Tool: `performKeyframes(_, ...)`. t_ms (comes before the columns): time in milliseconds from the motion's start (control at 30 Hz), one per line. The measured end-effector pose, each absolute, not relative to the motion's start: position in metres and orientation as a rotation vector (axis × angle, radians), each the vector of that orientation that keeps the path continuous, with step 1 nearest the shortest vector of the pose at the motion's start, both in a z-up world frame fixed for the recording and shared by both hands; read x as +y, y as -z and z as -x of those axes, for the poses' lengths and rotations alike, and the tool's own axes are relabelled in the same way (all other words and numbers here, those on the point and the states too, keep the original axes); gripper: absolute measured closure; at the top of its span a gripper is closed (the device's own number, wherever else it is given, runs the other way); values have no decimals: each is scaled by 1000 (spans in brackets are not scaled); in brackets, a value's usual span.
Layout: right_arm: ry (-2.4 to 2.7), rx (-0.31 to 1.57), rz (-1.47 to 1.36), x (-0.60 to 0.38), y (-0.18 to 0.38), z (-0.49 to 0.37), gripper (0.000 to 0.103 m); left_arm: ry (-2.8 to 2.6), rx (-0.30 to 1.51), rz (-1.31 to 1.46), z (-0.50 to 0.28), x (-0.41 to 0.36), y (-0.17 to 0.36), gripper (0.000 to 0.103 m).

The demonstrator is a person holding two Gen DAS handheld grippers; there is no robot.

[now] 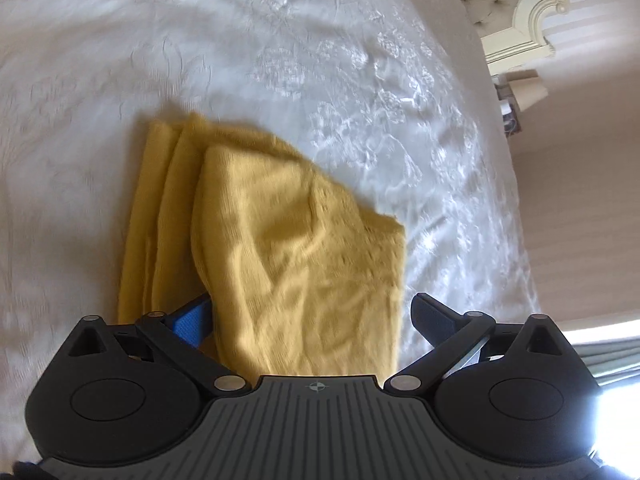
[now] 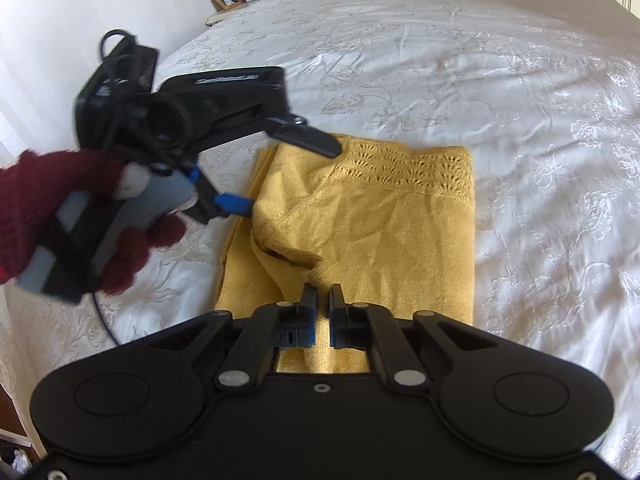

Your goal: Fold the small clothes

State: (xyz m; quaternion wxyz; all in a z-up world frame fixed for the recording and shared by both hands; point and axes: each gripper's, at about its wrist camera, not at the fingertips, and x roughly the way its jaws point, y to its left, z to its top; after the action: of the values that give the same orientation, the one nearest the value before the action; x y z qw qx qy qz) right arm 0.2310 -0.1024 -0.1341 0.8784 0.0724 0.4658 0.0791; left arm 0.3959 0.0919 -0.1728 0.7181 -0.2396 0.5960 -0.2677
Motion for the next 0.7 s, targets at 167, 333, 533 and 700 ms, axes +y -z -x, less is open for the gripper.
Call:
performKeyframes(167, -183, 968, -162, -100, 136, -228, 93, 576, 1277, 439, -411, 91, 174, 3)
performKeyframes(333, -217, 974, -137, -92, 138, -223, 93, 498, 1277, 296, -420, 91, 172, 70)
performKeyframes(533, -239, 958, -123, -82, 134, -218, 93, 576, 1218, 217, -420, 89, 152, 96)
performKeyframes(700, -291, 912, -94, -66, 118, -213, 93, 658, 1137, 139, -415, 90, 111, 95)
